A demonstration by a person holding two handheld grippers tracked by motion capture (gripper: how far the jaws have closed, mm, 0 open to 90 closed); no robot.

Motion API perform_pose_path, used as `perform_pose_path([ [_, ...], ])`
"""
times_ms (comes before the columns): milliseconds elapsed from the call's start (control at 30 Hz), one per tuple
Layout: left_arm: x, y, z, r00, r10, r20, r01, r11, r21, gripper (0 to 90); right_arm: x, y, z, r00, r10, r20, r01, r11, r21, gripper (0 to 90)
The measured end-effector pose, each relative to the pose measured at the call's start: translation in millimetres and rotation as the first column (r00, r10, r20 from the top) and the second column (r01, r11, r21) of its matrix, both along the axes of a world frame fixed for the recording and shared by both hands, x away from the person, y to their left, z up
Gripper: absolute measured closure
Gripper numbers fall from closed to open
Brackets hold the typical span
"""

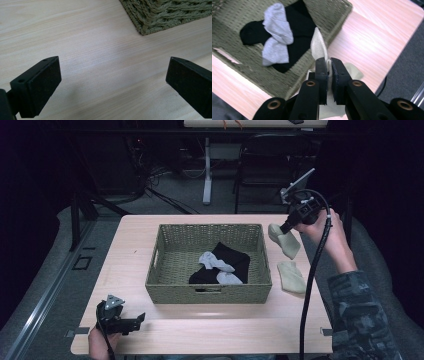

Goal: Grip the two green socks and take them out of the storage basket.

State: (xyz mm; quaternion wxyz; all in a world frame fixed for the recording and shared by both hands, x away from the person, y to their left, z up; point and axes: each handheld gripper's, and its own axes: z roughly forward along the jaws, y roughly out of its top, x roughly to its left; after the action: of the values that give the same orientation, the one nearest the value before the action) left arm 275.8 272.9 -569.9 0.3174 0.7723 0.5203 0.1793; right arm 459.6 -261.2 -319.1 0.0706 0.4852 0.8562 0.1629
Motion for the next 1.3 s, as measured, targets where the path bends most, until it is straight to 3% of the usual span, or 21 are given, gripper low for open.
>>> perform_pose_path([
  [67, -1.7, -0.4, 1.4, 0.9999, -0.006, 0.012, 0.006, 1.0, -0.001, 0.0, -1.4, -8.9, -4.6, 0.9999, -0.015, -0.001, 0.015, 1.0, 0.001, 84.8],
  [233, 0.0, 0.9, -0.5, 0.9999, 0.01, -0.003, -0.01, 0.9999, 0.002, 0.0, -2.3, -28.8, -22.5, 0.9982, -0.058, -0.017, 0.058, 0.998, 0.02, 84.8],
  [500, 0.0, 0.1, -0.2, 1.0, 0.009, 0.001, -0.009, 1.0, 0.002, 0.0, 1.2, -51.1, -67.7, 0.9924, -0.103, -0.068, 0.105, 0.994, 0.025, 84.8],
  [800, 0.7, 0.5, -0.4, 1.0, 0.002, 0.0, -0.002, 1.0, 0.005, 0.0, 7.9, -55.6, -122.4, 0.985, -0.133, -0.11, 0.136, 0.99, 0.019, 84.8],
  [900, 0.4, 0.9, -0.4, 1.0, 0.002, 0.001, -0.002, 1.0, 0.003, 0.0, 9.2, -54.0, -136.0, 0.9829, -0.15, -0.108, 0.154, 0.987, 0.035, 84.7],
  [967, 0.8, 1.3, -0.8, 1.0, 0.004, -0.002, -0.004, 1.0, 0.004, 0.0, 11.8, -53.4, -143.2, 0.9831, -0.128, -0.131, 0.132, 0.991, 0.021, 84.7],
  [1000, 0.8, 1.5, -0.8, 1.0, 0.002, -0.003, -0.002, 1.0, 0.003, 0.0, 11.2, -51.1, -148.6, 0.9815, -0.15, -0.12, 0.155, 0.987, 0.033, 84.6],
  [1033, 0.7, 1.5, -0.7, 1.0, 0.003, -0.002, -0.003, 1.0, 0.003, 0.0, 12.9, -51.5, -151.6, 0.9819, -0.131, -0.137, 0.136, 0.99, 0.027, 84.6],
  [1133, 0.6, 1.5, -0.5, 1.0, -0.001, -0.001, 0.001, 1.0, 0.001, 0.0, 14.5, -49.0, -165.7, 0.9778, -0.159, -0.137, 0.166, 0.985, 0.048, 83.9],
  [1233, 0.6, 1.8, -0.4, 1.0, 0.001, -0.001, -0.001, 1.0, 0.002, 0.0, 16.0, -48.4, -174.7, 0.9758, -0.15, -0.159, 0.161, 0.985, 0.058, 80.8],
  [1300, 0.6, 1.9, -0.3, 1.0, -0.001, -0.001, 0.001, 1.0, 0.002, 0.0, 14.3, -47.8, -179.3, 0.9755, -0.148, -0.162, 0.16, 0.985, 0.063, 73.3],
])
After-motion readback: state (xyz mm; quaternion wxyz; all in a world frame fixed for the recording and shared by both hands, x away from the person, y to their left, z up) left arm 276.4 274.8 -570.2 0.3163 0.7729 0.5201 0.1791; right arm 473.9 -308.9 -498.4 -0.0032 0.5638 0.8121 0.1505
